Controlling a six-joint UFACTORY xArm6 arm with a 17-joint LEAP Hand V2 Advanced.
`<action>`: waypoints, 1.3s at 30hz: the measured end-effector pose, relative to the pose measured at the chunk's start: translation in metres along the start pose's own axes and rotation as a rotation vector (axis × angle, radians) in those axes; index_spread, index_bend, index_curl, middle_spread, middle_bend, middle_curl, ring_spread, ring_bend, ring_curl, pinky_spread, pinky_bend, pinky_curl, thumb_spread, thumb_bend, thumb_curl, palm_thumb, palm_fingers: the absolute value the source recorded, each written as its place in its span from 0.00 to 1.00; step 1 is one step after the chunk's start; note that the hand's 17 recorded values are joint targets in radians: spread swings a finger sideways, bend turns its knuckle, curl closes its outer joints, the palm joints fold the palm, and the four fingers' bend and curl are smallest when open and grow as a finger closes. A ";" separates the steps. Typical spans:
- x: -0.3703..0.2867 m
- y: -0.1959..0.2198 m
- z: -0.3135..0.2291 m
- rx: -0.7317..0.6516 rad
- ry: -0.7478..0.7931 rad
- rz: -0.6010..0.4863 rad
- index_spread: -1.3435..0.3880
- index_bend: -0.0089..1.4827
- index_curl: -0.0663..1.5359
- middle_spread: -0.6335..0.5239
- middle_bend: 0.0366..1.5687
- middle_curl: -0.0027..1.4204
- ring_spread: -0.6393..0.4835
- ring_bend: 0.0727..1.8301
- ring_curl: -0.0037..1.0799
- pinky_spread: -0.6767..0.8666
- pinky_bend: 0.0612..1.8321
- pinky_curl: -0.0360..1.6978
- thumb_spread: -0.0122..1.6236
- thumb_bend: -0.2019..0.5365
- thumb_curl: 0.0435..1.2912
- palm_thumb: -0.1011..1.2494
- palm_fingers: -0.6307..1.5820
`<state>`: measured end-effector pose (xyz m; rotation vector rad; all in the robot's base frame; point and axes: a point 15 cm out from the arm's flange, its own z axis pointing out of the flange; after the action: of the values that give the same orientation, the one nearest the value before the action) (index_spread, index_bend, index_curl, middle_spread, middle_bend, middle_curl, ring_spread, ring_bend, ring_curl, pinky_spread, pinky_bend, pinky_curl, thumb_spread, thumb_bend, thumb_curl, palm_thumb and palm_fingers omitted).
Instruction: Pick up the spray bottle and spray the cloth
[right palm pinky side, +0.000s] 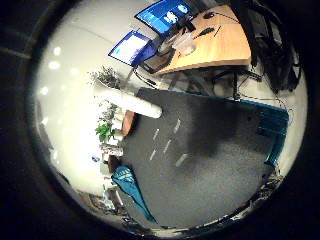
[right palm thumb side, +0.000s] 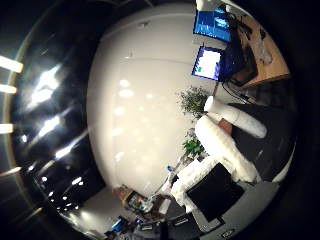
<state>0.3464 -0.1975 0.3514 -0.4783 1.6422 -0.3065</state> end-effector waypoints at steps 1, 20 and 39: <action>0.000 0.000 0.000 0.001 0.001 -0.001 0.69 0.12 0.23 0.67 0.11 0.26 0.68 0.21 0.27 0.68 0.18 0.19 0.72 0.25 0.35 0.71 0.38; 0.005 -0.007 0.002 0.003 0.010 0.003 0.69 0.11 0.22 0.67 0.11 0.27 0.68 0.22 0.27 0.68 0.19 0.19 0.71 0.25 0.34 0.67 0.37; 0.021 -0.042 0.018 -0.022 0.026 0.011 0.69 0.11 0.23 0.67 0.11 0.27 0.68 0.23 0.27 0.68 0.19 0.19 0.72 0.25 0.32 0.65 0.37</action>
<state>0.3682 -0.2425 0.3503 -0.4840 1.6740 -0.2877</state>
